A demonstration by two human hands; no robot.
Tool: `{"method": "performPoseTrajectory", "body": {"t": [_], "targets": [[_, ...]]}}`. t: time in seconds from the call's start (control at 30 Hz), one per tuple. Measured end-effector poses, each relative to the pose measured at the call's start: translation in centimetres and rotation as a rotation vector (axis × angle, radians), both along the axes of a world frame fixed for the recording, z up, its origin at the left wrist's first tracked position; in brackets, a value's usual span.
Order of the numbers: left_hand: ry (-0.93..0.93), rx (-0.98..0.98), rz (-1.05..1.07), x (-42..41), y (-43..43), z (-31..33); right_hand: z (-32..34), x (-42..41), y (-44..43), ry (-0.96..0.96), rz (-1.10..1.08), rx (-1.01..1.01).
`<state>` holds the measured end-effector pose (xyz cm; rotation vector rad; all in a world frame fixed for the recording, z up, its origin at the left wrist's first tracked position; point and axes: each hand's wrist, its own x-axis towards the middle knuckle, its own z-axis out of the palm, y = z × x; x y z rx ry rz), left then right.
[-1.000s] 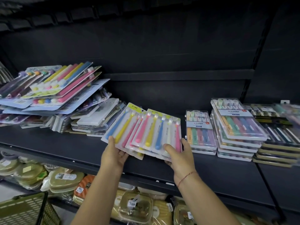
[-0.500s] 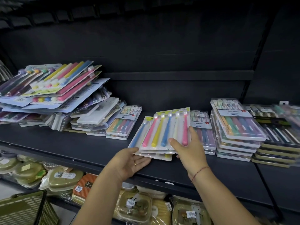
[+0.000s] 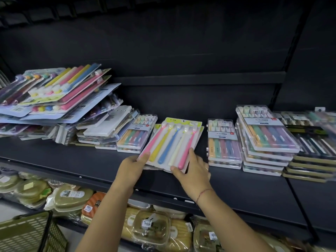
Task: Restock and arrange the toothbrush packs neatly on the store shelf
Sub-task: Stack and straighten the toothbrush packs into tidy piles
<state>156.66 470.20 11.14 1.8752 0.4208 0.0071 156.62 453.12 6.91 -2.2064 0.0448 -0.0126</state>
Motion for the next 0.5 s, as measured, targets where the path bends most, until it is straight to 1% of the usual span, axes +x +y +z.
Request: {"method": "performPoseTrajectory", "body": {"t": [0.03, 0.13, 0.2, 0.27, 0.33, 0.4, 0.5], "targets": [[-0.018, 0.011, -0.022, 0.1, 0.1, -0.3, 0.0, 0.2, 0.2, -0.019, 0.007, -0.045], [-0.061, 0.088, -0.085, 0.4, 0.2, -1.3, 0.2, 1.6, 0.4, -0.024, 0.076, 0.074], [-0.080, 0.117, -0.080, 0.7, 0.5, -2.1, 0.2, 2.3, 0.1, -0.032, 0.115, 0.110], [-0.091, 0.156, -0.104, 1.0, 0.5, -2.6, -0.2, 2.8, -0.1, -0.064, 0.128, 0.073], [-0.101, 0.272, -0.141, 1.0, 0.2, -2.6, -0.6, 3.1, -0.2, -0.074, 0.124, -0.028], [-0.173, 0.330, -0.121, 1.3, 0.2, -2.7, -0.7, 3.6, -0.4, -0.118, 0.092, -0.057], [-0.256, 0.400, -0.009, 2.3, 0.6, -3.0, -0.3, 4.2, -0.6, -0.131, 0.089, -0.031]]}}
